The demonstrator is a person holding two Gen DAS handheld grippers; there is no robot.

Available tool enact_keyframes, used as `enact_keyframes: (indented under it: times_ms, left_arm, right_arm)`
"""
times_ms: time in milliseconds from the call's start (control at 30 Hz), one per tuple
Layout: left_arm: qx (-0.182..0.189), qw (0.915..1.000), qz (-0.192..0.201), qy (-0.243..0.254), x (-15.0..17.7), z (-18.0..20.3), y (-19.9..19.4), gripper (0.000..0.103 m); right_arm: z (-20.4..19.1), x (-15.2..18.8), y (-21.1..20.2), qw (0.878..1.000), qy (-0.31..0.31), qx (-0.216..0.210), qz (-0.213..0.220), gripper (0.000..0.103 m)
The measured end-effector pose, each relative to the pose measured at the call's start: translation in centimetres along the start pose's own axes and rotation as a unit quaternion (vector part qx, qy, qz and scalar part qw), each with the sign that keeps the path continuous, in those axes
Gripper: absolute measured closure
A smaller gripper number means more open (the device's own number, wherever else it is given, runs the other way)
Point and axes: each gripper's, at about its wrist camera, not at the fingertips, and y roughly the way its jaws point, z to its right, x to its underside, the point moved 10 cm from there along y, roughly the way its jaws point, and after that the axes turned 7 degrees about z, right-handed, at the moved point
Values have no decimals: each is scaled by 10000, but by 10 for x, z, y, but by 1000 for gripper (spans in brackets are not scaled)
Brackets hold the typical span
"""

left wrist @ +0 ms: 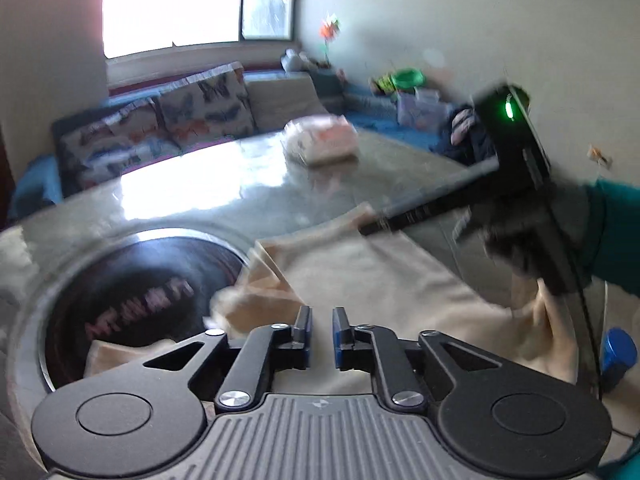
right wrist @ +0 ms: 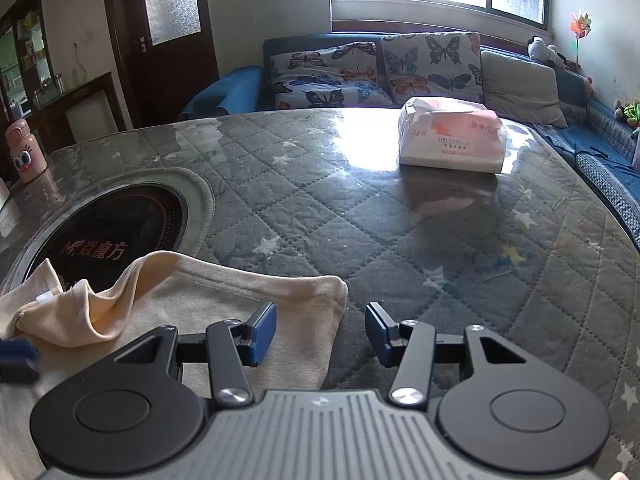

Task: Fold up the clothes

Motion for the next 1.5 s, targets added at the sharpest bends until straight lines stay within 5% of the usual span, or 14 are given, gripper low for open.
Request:
enact_keyframes:
  times_ms: [100,167,267,333,400,467,567,667,1167,1500]
  left_arm:
    - [-495,9978,13,-431,-8,-32,6,81]
    - [-631,9956,-218,-653,-3,-47,16,53]
    - [-655,9940,-507,-708,8,-52,27,52]
    - [-471,9943,-619,-723,15,-49,33,55]
    - [-384,9944,-674,-725,19,-49,37,83]
    - [-429,9941,-624,-780,21,-54,36,95]
    - [-669,9930,-430,-874,17,-69,28,97]
    - [-1072,9891,-217,-984,9,-93,15,97]
    - [-2411,9604,-22,-1397,8,-211,-11,98]
    - [-2739,9477,-404,-1587,34,-255,1,97]
  right_arm:
    - [0,0,1,10000,6,0,-14,53]
    - [-1,1,2,10000,7,-17,-26,53]
    - [-3,1,2,10000,-16,-67,-33,53]
    - [-5,1,2,9999,-41,-95,-49,55]
    - [-6,2,4,9999,-76,-110,-94,57]
    - [-6,1,5,9998,-103,-123,-99,72]
    - [-9,-5,7,9998,-147,-136,-64,91]
    - [-14,-17,12,9996,-216,-145,54,96]
    - [-88,-80,84,9949,-799,-540,307,98]
    - [-114,-76,126,9931,-1004,-605,59,96]
